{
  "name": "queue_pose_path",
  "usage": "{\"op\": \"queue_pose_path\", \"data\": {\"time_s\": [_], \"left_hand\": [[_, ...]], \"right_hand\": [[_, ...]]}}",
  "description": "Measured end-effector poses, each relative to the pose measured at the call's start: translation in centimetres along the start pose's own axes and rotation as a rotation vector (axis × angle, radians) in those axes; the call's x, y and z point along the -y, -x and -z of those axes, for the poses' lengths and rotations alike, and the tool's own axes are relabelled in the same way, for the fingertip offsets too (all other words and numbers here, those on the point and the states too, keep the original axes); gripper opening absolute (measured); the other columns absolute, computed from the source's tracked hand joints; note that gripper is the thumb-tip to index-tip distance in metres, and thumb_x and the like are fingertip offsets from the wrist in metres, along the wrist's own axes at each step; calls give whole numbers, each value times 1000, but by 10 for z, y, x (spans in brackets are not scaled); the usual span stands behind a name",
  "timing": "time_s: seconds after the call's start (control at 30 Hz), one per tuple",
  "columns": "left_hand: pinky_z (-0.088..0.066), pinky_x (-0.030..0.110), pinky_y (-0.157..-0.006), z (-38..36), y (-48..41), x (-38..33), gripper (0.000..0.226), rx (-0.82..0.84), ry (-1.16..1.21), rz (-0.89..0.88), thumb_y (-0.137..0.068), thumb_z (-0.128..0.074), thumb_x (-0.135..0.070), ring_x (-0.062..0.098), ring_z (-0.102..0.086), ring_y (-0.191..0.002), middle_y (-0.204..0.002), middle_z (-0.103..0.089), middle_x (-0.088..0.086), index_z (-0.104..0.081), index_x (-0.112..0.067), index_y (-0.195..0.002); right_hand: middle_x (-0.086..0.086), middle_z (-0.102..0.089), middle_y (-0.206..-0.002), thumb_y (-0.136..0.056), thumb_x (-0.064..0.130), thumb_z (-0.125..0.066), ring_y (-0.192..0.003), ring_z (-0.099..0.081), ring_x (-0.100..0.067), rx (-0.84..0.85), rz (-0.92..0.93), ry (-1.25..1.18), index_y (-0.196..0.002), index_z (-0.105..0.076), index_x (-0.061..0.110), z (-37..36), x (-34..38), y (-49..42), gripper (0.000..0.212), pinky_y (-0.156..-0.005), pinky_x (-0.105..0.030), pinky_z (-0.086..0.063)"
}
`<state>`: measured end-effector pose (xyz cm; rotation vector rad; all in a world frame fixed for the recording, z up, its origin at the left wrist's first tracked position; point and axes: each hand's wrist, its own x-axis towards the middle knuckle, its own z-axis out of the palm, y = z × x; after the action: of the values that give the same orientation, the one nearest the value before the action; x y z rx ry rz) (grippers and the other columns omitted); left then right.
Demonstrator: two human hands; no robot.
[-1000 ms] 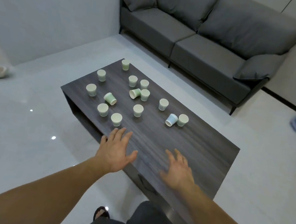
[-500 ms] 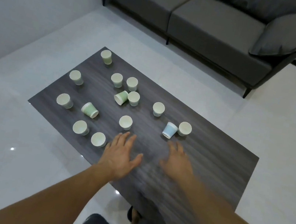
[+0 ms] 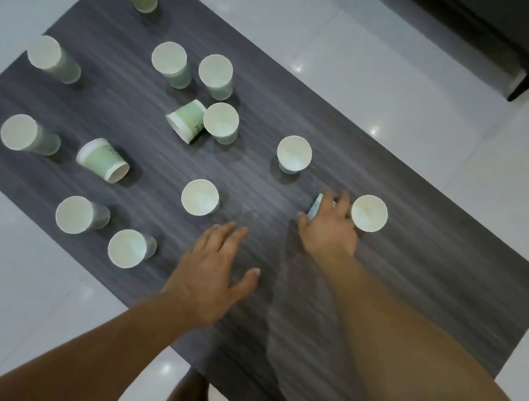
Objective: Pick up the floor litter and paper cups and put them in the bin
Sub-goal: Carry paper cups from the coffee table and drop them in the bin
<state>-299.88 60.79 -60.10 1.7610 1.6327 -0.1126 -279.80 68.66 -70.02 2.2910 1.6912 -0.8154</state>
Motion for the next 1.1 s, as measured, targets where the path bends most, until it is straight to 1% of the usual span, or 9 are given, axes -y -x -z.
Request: {"op": "queue_pose_path", "data": {"time_s": [0.13,0.23,0.43,0.6,0.77,0.87,0.93,1.03,1.1], "left_hand": [[-24,39,-116,-10,-16,8,70,12,49,0,-91,-44,-54,17,-18,-143,-155,-25,3,-26,-19,-149],[-24,35,-115,-4,-25,5,69,-14,119,29,-92,-48,-50,19,-23,-141,-153,-30,5,-28,-18,-149],[-33,37,-111,19,-46,-15,76,91,460,195,-87,-59,-46,19,-39,-135,-146,-41,6,-26,-16,-148],[-46,10,-71,25,-41,-20,39,181,563,148,-81,-69,-32,11,-60,-96,-105,-63,-7,-54,-22,-115],[-41,22,-89,16,-38,-16,63,121,496,198,-78,-71,-27,15,-53,-113,-128,-51,1,-46,-18,-135],[-36,23,-90,6,-36,-10,69,107,425,235,-77,-71,-31,15,-48,-106,-130,-41,3,-41,-21,-138],[-40,26,-90,-2,-31,-5,68,117,413,250,-76,-71,-34,13,-45,-101,-126,-39,1,-41,-23,-137],[-45,30,-89,-12,-20,1,62,110,430,271,-74,-73,-33,15,-50,-99,-122,-42,-1,-45,-25,-129],[-49,35,-91,-15,-9,6,59,93,431,273,-72,-75,-34,18,-53,-101,-122,-46,-1,-47,-26,-124]], "right_hand": [[-14,-12,-156,-89,37,-61,-122,-43,-46,-52,43,-29,-153,-11,20,-16,1,-10,83,-93,-49,-46],[-5,-3,-159,-80,28,-69,-132,-36,-40,4,221,-206,-154,-4,29,-23,-1,8,98,-100,-48,-43],[3,-12,-160,-74,30,-76,-143,-16,-6,96,487,-527,-147,12,51,-5,-2,62,116,-105,-32,-35],[11,-25,-156,-71,40,-74,-128,-22,19,216,549,-516,-143,14,58,12,5,86,115,-100,-9,-28],[11,-24,-157,-68,62,-73,-138,-31,-1,267,499,-440,-152,2,44,19,-17,81,114,-111,-28,-32],[-10,-48,-143,-69,51,-78,-128,-46,-29,-164,586,-175,-148,-38,17,33,-47,48,94,-107,-45,-40],[-15,-47,-141,-69,44,-80,-129,-43,-37,-301,507,28,-142,-45,15,44,-64,18,86,-102,-55,-41],[-9,-17,-156,-75,47,-74,-143,-15,-37,-71,259,237,-149,-23,31,48,-79,-19,92,-110,-56,-28],[-9,-15,-156,-79,38,-74,-139,-22,-40,58,195,204,-148,-25,31,42,-82,-28,86,-106,-55,-36]]}}
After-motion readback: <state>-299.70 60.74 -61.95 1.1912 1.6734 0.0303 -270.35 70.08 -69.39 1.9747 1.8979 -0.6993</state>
